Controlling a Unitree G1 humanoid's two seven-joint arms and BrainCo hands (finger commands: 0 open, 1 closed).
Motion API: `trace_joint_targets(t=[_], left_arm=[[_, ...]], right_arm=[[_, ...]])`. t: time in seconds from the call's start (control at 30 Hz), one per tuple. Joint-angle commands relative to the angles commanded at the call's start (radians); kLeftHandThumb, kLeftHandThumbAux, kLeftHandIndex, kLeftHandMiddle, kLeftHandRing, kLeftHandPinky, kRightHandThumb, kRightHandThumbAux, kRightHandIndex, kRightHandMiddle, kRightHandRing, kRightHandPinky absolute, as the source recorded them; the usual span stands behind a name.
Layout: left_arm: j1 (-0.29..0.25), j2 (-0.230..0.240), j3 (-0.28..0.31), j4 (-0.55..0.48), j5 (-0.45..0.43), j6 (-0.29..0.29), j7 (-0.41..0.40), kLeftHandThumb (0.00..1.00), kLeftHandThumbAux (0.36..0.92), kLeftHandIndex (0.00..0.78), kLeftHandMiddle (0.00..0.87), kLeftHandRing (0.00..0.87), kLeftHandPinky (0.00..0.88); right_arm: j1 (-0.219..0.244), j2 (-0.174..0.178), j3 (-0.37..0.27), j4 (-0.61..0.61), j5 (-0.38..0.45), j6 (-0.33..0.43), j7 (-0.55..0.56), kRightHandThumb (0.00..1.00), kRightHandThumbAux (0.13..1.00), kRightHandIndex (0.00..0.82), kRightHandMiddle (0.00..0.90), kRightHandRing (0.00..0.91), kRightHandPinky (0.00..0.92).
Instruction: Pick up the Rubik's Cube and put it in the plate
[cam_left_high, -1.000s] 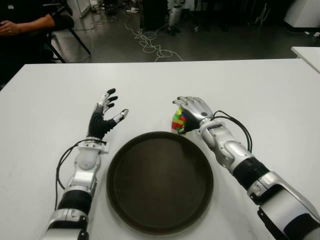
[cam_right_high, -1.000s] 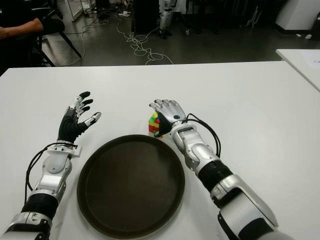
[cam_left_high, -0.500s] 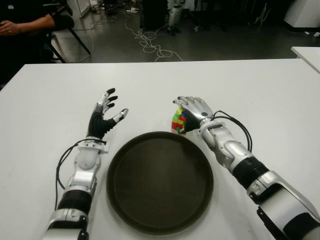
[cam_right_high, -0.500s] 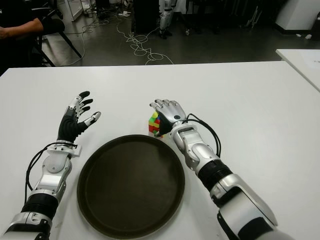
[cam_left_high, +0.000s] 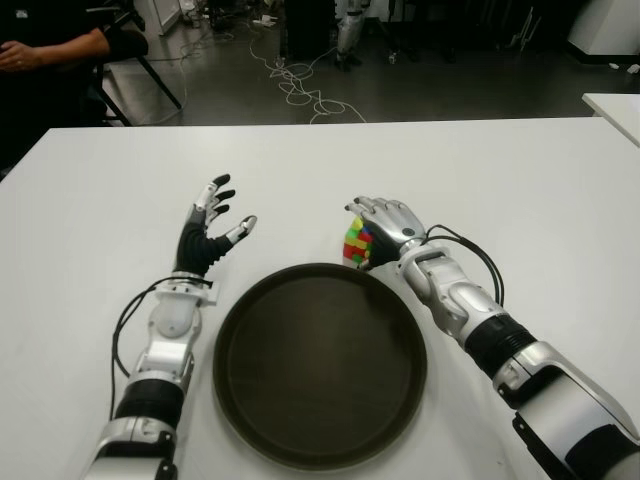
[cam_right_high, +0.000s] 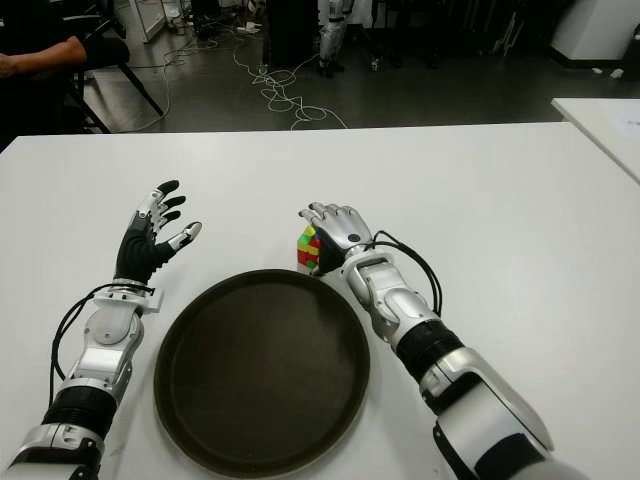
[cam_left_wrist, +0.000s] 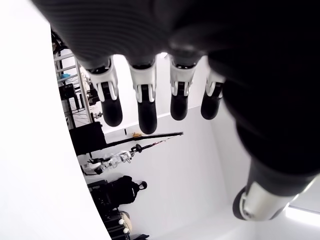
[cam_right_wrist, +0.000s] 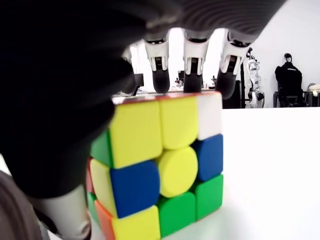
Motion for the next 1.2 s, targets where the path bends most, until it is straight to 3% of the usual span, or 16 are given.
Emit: trace_joint_targets(t=[0.93,1.2], left_arm=[[0.004,0.002,-0.005,-0.016,0.005,0.013,0.005,0.127,0.724,0.094,0.103,0.108,0.125],[0.005,0.000,-0.005,-0.017,0.003,0.017,0.005,0.135,0.701,0.091,0.112,0.116,0.132]], right_arm=[[-0.005,0.007,0.005,0.033,0.000,-0.017,-0.027,0.000,0.819,0.114,0.114,0.149,0.220],[-0.011,0.014,0.004,0.065,0.005,-0.034,-0.056,0.000,0.818,0.121,0.142,0.186,0.259]])
